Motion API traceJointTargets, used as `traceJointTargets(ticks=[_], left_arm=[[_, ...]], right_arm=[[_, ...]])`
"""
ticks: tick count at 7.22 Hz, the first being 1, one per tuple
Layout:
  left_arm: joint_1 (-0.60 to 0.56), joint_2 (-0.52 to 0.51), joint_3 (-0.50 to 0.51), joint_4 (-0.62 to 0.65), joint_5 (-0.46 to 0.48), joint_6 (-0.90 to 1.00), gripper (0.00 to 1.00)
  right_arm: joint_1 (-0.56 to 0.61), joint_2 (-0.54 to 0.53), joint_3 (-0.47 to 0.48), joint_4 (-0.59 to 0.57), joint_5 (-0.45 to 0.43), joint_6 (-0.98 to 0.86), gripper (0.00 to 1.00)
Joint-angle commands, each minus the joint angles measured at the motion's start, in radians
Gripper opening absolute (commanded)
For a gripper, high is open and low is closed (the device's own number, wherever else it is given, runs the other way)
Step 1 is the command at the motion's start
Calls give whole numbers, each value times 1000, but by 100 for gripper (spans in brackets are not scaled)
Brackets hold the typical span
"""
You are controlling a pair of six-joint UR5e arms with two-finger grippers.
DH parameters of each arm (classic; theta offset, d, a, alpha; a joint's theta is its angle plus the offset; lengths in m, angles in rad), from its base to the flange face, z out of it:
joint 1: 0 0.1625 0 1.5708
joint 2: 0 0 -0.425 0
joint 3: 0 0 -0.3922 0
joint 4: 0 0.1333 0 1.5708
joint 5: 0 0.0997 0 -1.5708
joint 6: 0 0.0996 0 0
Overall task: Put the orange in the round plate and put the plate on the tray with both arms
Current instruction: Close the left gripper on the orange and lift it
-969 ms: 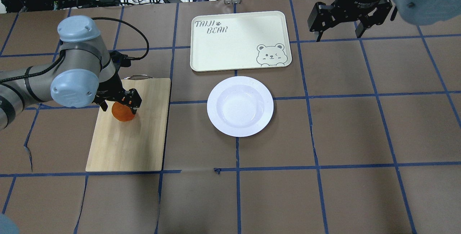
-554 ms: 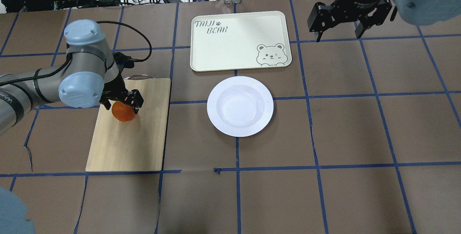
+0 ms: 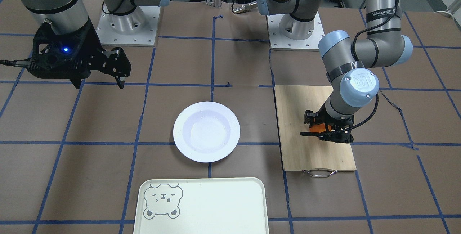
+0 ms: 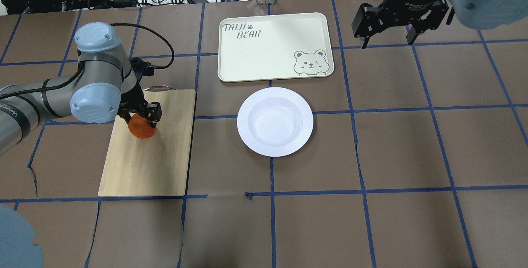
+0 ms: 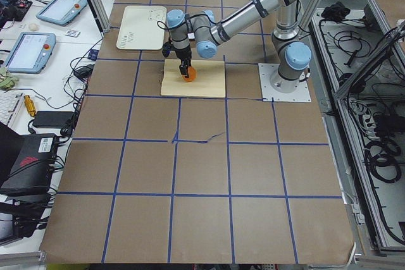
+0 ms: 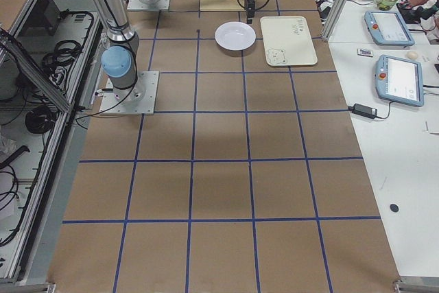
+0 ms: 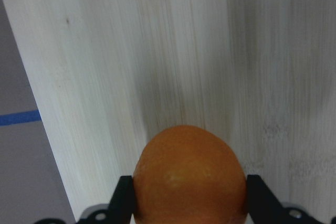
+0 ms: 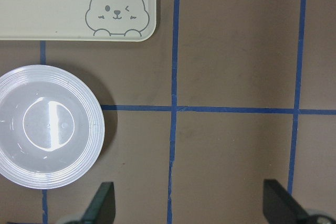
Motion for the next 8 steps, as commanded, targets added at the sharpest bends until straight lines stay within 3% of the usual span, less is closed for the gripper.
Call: traceJointTargets(ticks=[1, 2, 4, 5, 8], left_arm=[[-2, 6, 38, -13, -6, -24, 37], [-18, 8, 89, -83, -12, -67, 38], [-63, 11, 152, -201, -114, -351, 40], [-122, 14, 152, -202, -122, -438, 40], [-345, -17, 170, -154, -183, -946, 41]], right_arm=[[-1, -1, 0, 2, 0, 0, 100], [0, 0, 0, 0, 0, 0, 100], [0, 1, 0, 0, 0, 0, 100], [0, 1, 0, 0, 0, 0, 100], [2, 1, 0, -3, 0, 0, 100]])
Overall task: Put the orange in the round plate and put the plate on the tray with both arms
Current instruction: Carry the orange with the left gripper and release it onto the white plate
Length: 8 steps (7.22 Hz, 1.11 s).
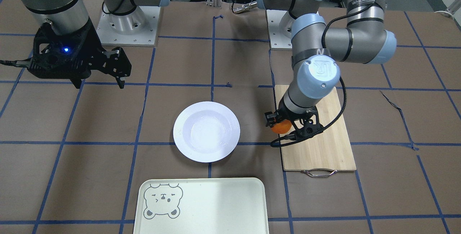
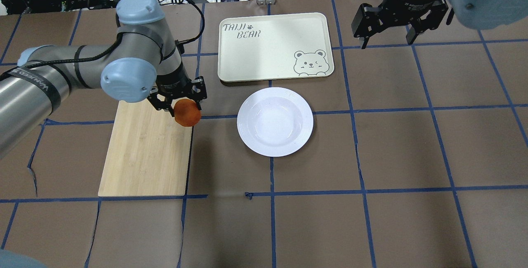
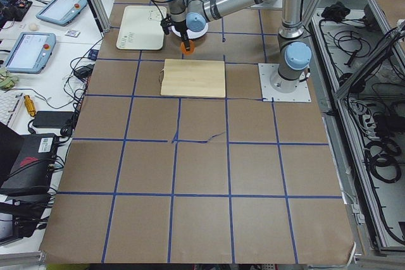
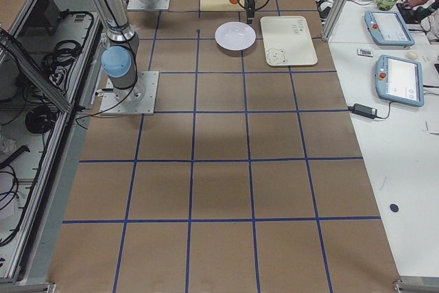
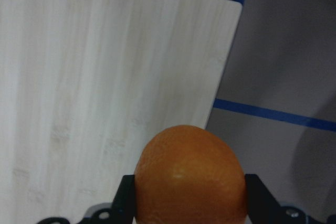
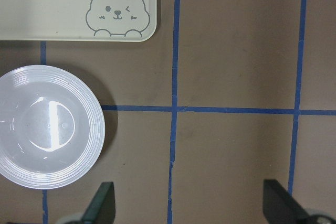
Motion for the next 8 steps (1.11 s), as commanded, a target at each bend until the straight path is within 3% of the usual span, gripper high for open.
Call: traceJointTargets(ticks=[1, 3, 4, 5, 6, 7, 8], left_arm=[[-125, -25, 11, 52, -87, -375, 41], [-212, -76, 11, 212, -132, -665, 41], [-243, -103, 11, 296, -131, -788, 46], [-252, -119, 10, 309, -131, -832, 47], [-254, -130, 11, 311, -126, -834, 56], [-254, -136, 10, 314, -128, -848, 95], [-254, -140, 11, 316, -129, -839, 100]], right_arm=[[0, 0, 0, -3, 0, 0, 100], [-1, 0, 0, -1, 0, 0, 100], [-1, 0, 0, 0, 0, 0, 100], [0, 0, 0, 0, 0, 0, 100], [0, 0, 0, 0, 0, 0, 100], [-1, 0, 0, 2, 0, 0, 100], [0, 0, 0, 3, 0, 0, 100]])
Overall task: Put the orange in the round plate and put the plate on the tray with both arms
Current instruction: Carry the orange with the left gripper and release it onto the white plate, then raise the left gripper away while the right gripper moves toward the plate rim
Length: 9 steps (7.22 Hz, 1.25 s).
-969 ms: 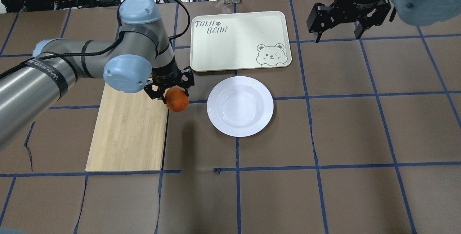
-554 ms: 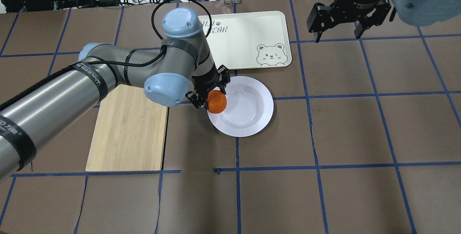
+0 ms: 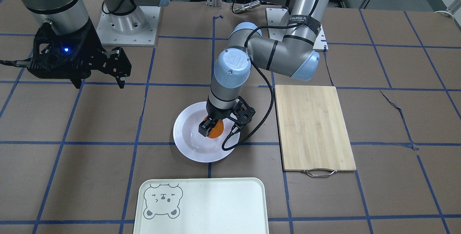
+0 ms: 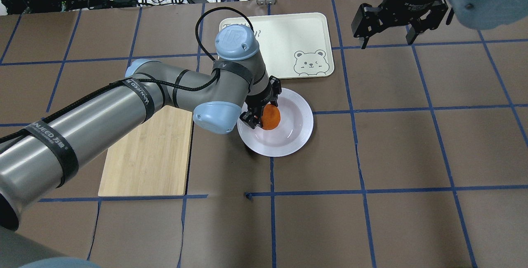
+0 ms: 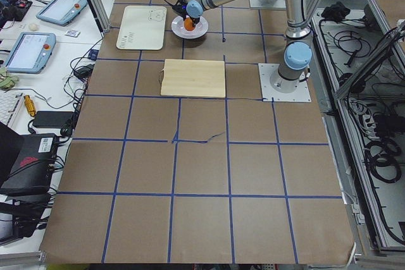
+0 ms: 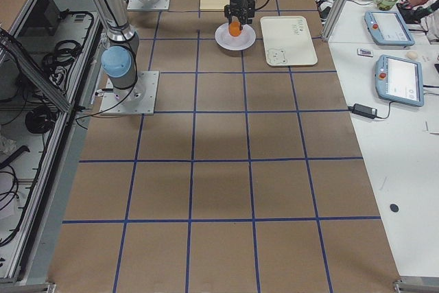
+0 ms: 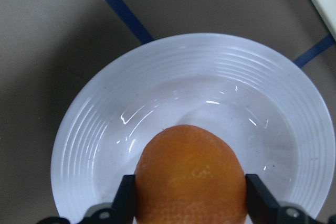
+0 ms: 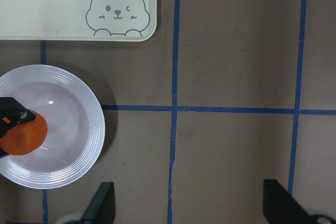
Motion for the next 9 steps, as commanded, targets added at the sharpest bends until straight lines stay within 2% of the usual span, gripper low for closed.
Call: traceJointTargets(ticks=[1, 4, 5, 6, 7, 8, 9], left_arm=[[-1, -6, 8, 7, -1, 35, 100], [35, 61, 89, -40, 8, 246, 100], [52, 104, 129, -128, 6, 303, 100], [80, 148, 196, -284, 5, 416, 100], [109, 188, 279, -438, 2, 557, 100], [135, 230, 348, -588, 8, 727, 100], [176, 268, 378, -667, 17, 940, 100]], right_arm=[[1, 0, 0, 2, 0, 0, 100], [-2, -2, 0, 5, 0, 0, 100], [-15, 8, 5, -4, 14, -2, 100], [-15, 29, 26, -29, 181, 14, 100], [-13, 61, 60, -90, 265, 58, 100], [-12, 101, 119, -236, 268, 99, 100], [-12, 129, 212, -391, 326, 159, 100]])
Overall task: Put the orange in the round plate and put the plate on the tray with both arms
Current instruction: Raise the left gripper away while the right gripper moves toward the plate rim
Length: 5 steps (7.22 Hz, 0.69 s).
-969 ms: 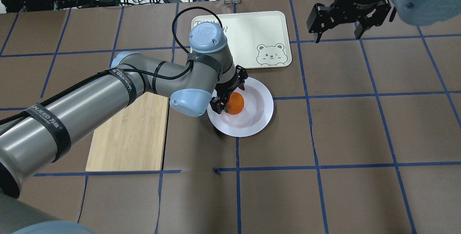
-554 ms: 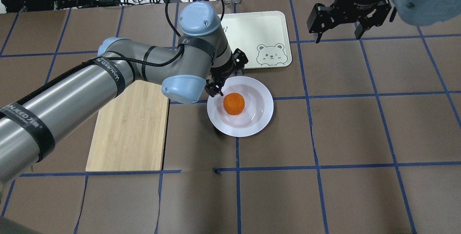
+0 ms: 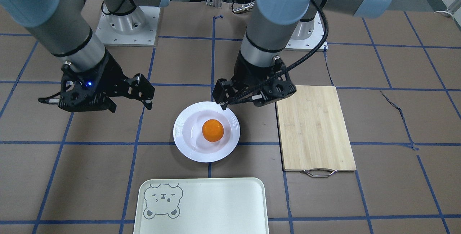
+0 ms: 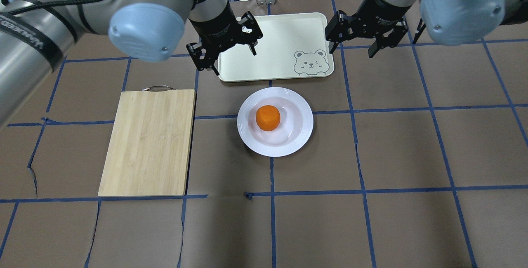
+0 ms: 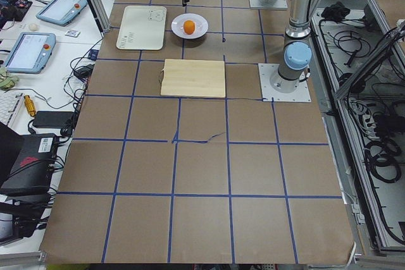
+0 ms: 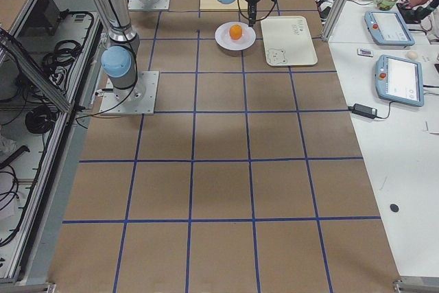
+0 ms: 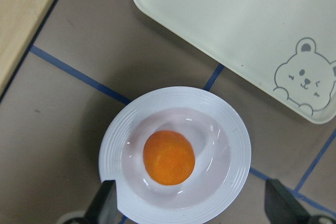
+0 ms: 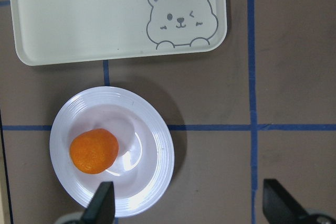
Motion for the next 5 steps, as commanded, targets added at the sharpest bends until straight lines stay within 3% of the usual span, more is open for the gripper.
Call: traceJointTargets(ticks=[1, 2, 3, 4, 5], left_arm=[[105, 90, 59, -182, 12, 414, 100], [151, 124, 56, -220, 51, 602, 100], [154, 155, 54, -236, 185, 812, 100], [154, 178, 51, -232, 194, 866, 100], [156, 181, 50, -221, 193, 871, 100]], right_arm=[[1, 45, 186, -302, 167, 127, 100], [1, 68, 269, -423, 180, 154, 100], [1, 103, 347, -564, 186, 177, 100], [1, 138, 407, -678, 209, 183, 100], [1, 145, 440, -709, 213, 185, 100]])
